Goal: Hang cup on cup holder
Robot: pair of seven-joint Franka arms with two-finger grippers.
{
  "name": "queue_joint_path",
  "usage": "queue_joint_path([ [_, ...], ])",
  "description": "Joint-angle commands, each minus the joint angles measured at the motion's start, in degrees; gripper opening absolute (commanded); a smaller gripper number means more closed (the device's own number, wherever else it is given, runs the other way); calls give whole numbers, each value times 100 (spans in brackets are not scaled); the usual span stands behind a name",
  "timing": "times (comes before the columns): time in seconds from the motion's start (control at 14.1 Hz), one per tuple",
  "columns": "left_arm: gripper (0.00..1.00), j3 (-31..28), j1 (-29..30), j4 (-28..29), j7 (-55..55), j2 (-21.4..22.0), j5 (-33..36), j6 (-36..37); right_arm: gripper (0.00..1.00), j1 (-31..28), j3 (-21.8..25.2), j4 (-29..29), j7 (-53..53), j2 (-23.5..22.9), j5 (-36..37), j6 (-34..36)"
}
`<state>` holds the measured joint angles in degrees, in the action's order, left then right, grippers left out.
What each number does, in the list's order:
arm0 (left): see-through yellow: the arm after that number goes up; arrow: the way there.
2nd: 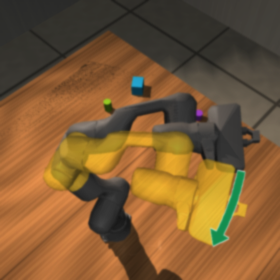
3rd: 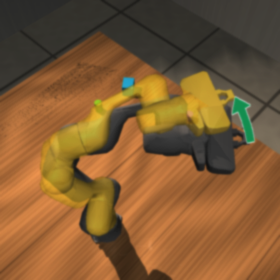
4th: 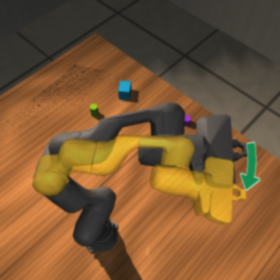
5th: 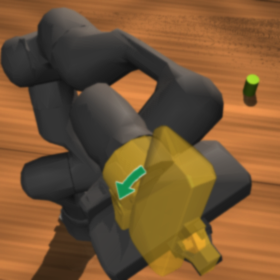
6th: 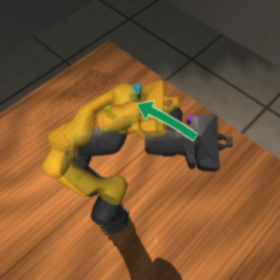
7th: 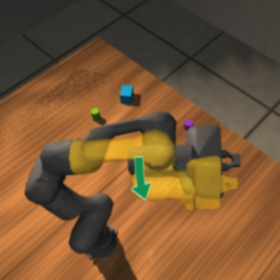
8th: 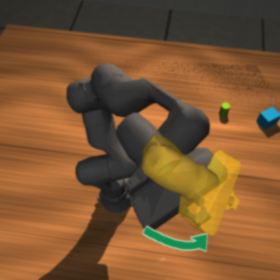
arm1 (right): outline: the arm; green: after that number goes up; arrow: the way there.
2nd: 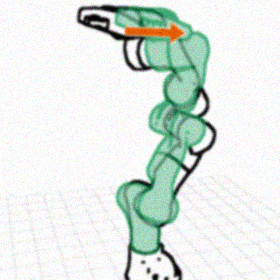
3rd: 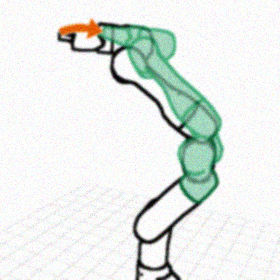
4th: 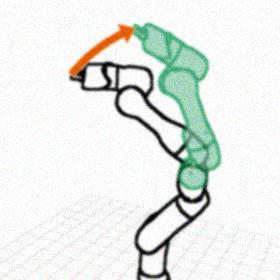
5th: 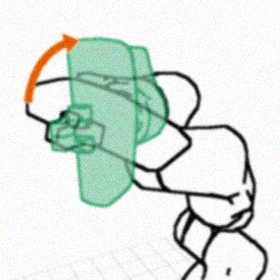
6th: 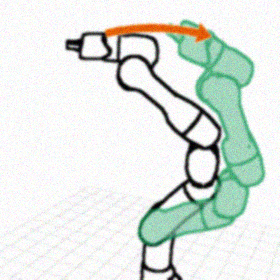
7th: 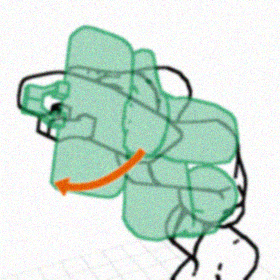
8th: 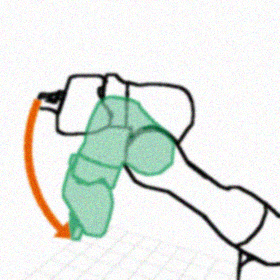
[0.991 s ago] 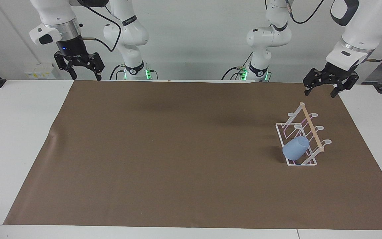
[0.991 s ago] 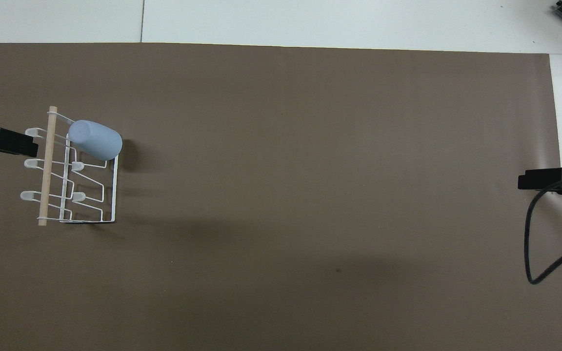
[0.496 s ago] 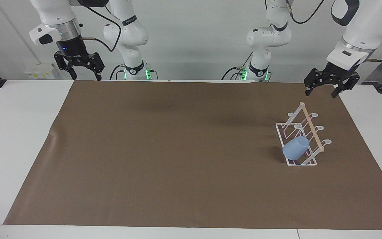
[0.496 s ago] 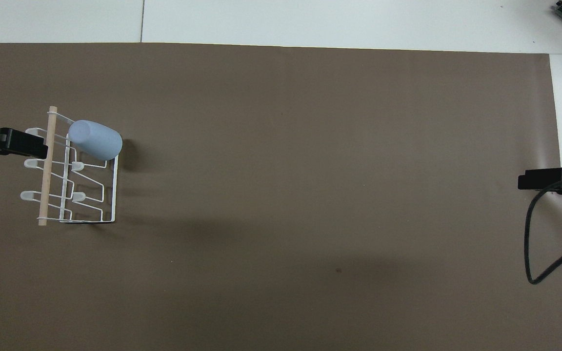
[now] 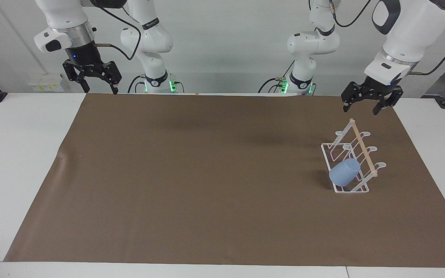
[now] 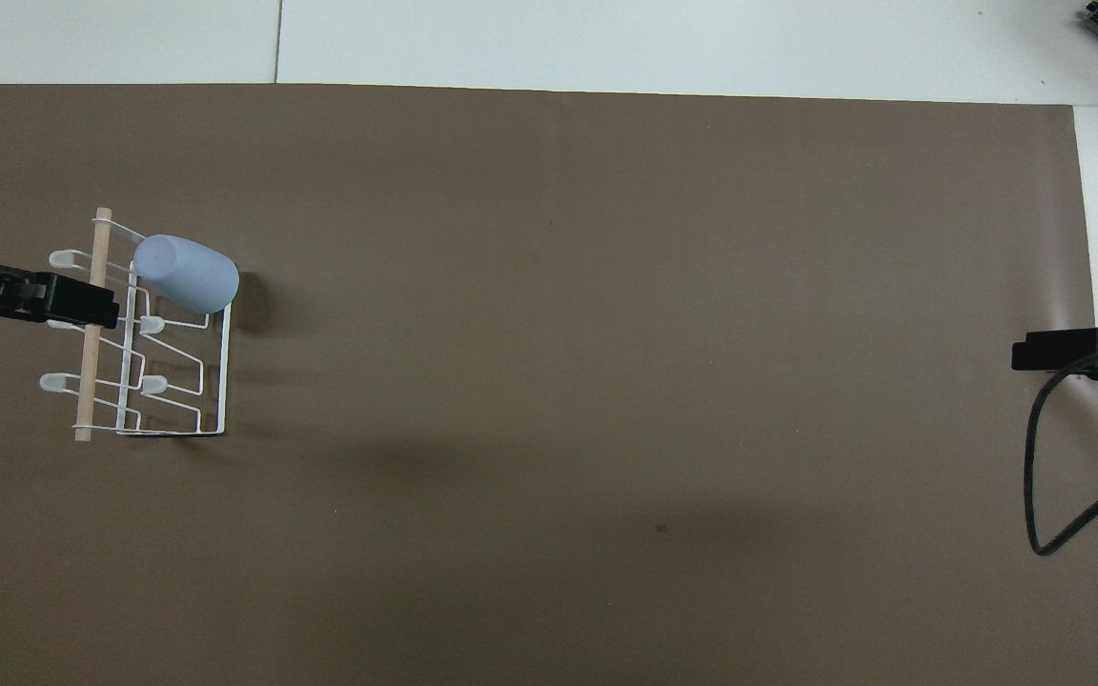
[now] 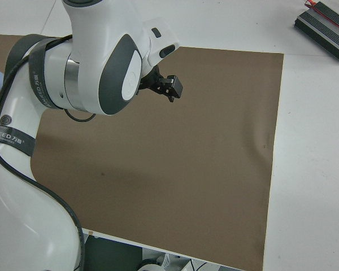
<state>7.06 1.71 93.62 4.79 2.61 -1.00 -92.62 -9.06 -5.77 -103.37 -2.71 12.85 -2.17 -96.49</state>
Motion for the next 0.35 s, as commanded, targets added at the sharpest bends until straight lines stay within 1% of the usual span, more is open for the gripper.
queue_joint_path([
  [0.0, 100, -47, -56, -107, 75, 20, -41, 209, 100, -26, -3, -16, -45, 42, -117, 69],
  [0.28, 100, -38, -100, -19, 84, 64, -50, 174, 100, -26, -3, -16, -45, 42, -117, 69],
])
